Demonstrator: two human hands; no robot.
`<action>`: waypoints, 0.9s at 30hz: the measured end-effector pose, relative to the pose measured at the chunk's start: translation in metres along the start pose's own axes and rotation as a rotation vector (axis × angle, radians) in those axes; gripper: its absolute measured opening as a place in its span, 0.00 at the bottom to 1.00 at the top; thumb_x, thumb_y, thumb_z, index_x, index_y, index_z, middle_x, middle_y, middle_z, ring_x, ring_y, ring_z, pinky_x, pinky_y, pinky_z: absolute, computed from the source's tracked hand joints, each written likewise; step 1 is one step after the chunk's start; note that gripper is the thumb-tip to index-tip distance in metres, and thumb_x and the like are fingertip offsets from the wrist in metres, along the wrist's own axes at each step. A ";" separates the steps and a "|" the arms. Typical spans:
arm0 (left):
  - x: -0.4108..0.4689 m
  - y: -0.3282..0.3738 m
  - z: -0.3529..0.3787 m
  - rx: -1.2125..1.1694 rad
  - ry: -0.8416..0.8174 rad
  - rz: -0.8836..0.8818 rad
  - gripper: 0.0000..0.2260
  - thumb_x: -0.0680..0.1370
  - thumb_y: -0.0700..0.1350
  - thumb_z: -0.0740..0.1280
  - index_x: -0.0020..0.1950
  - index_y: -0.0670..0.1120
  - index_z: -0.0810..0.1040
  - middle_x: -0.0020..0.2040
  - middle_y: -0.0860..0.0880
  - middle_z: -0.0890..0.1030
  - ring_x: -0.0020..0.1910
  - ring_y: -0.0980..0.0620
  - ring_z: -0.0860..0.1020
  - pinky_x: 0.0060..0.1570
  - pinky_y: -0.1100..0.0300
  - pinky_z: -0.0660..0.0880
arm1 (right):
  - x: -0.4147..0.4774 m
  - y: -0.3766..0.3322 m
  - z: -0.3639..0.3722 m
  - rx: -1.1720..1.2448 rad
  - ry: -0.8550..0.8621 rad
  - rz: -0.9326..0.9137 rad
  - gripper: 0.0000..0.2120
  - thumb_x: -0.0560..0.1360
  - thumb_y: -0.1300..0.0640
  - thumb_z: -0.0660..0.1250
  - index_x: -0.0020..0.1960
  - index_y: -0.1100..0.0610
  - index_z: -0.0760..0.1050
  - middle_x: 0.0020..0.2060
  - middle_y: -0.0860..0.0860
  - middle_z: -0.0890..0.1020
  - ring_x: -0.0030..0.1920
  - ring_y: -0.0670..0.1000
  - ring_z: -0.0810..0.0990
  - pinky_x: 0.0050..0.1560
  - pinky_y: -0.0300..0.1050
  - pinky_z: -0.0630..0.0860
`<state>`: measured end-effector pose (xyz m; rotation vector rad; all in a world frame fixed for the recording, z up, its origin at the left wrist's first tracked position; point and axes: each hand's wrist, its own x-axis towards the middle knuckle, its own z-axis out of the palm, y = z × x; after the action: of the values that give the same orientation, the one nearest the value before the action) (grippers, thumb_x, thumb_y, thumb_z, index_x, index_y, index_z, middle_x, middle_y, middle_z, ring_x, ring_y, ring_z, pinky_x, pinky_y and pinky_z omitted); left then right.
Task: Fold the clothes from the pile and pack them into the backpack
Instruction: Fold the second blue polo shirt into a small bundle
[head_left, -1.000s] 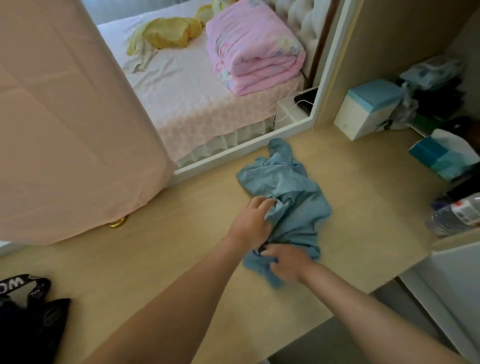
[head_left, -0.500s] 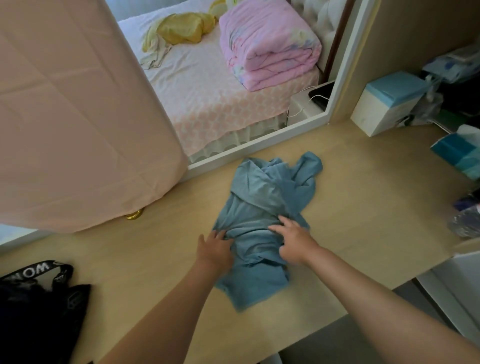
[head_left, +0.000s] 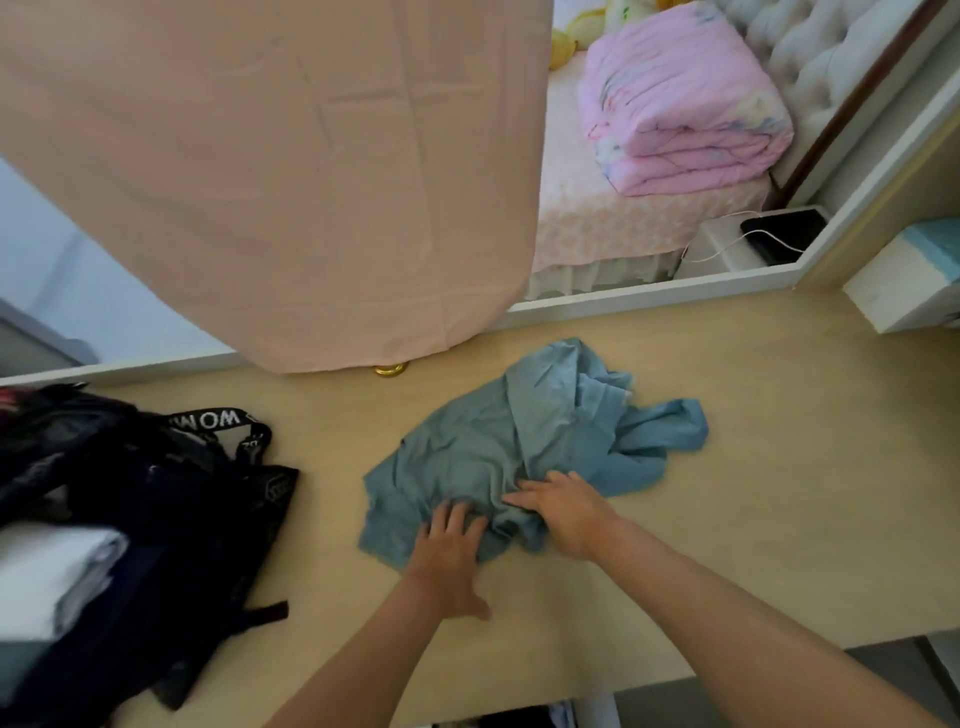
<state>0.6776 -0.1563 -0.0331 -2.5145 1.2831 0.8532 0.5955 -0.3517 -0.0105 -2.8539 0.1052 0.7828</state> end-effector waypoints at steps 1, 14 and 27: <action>-0.005 -0.012 0.005 -0.077 0.031 -0.036 0.45 0.68 0.57 0.75 0.77 0.50 0.54 0.76 0.46 0.50 0.77 0.42 0.50 0.73 0.46 0.60 | 0.004 -0.009 0.000 0.047 0.020 0.007 0.30 0.78 0.56 0.63 0.77 0.43 0.61 0.77 0.47 0.63 0.69 0.55 0.66 0.68 0.51 0.62; -0.101 -0.130 -0.047 -0.670 0.364 -0.335 0.09 0.79 0.42 0.61 0.58 0.44 0.77 0.54 0.45 0.81 0.56 0.42 0.78 0.47 0.59 0.69 | 0.021 -0.109 -0.085 0.771 0.248 0.145 0.19 0.83 0.52 0.59 0.73 0.53 0.66 0.64 0.48 0.75 0.65 0.51 0.73 0.65 0.45 0.70; -0.143 -0.129 -0.140 -0.781 0.643 0.236 0.12 0.77 0.39 0.65 0.58 0.51 0.78 0.51 0.51 0.81 0.50 0.52 0.78 0.53 0.52 0.76 | -0.032 -0.166 -0.185 0.536 0.176 -0.053 0.27 0.65 0.60 0.80 0.58 0.47 0.71 0.52 0.47 0.77 0.52 0.50 0.79 0.49 0.46 0.76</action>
<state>0.7708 -0.0387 0.1511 -3.5099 1.7000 0.6991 0.6794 -0.2234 0.1880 -2.3939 0.2235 0.4101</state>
